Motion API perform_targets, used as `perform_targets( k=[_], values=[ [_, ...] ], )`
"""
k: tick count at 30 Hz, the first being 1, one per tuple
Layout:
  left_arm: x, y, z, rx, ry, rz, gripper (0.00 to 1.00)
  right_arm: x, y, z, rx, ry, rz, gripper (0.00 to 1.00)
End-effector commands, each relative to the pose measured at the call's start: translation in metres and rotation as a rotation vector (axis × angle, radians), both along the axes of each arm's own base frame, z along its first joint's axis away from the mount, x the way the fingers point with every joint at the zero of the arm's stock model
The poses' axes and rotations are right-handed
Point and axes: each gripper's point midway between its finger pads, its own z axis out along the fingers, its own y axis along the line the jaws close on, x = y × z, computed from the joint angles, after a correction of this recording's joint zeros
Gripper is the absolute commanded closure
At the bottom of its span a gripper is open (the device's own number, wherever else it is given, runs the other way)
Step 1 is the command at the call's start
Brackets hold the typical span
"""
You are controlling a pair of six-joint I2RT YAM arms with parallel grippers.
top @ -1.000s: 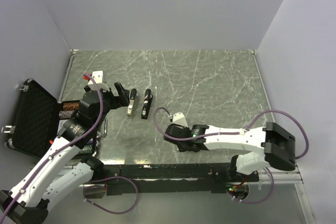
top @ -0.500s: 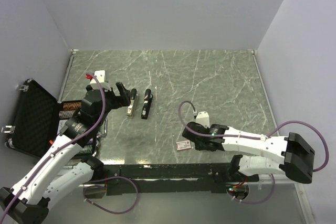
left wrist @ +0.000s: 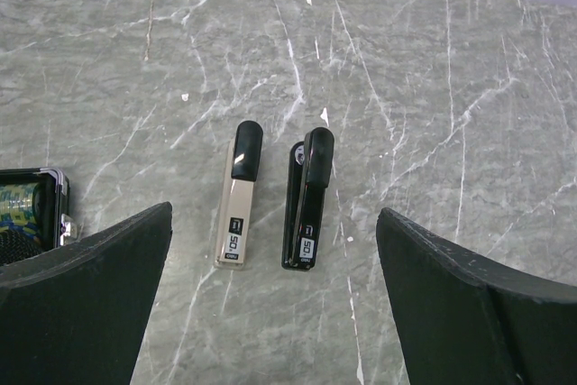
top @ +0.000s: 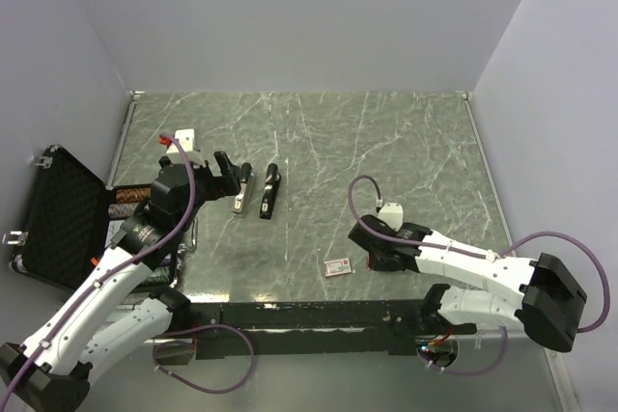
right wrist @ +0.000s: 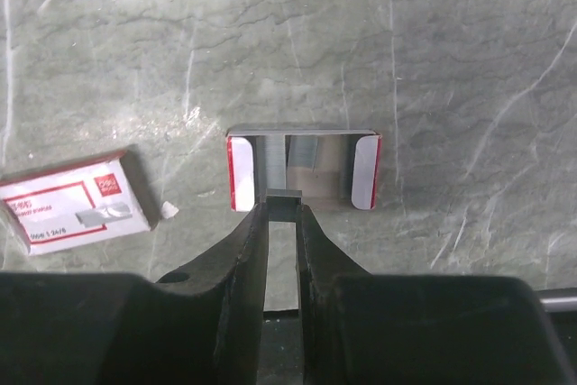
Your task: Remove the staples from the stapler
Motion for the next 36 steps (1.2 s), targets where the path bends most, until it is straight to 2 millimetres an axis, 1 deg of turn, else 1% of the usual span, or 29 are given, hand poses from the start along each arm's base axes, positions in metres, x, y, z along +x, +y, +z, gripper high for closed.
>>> perform_targets(
  k=[1,6,11,22,36],
  values=[
    [0.004,-0.005,0.009,-0.028,-0.028,-0.015,0.01,0.003,-0.007,-0.004,-0.014,0.002,-0.075,0.81],
    [0.004,-0.007,0.008,-0.032,-0.027,-0.023,0.01,0.003,-0.013,-0.014,-0.027,0.020,-0.117,0.81],
    [0.004,-0.008,0.008,-0.031,-0.026,-0.028,0.01,0.005,-0.016,-0.017,-0.021,0.025,-0.140,0.81],
    [0.005,-0.009,0.008,-0.030,-0.023,-0.035,0.01,0.005,-0.017,-0.021,-0.020,0.042,-0.144,0.79],
    [0.005,-0.009,0.008,-0.035,-0.024,-0.035,0.01,0.001,-0.016,-0.020,0.007,0.044,-0.151,0.79]
  ],
)
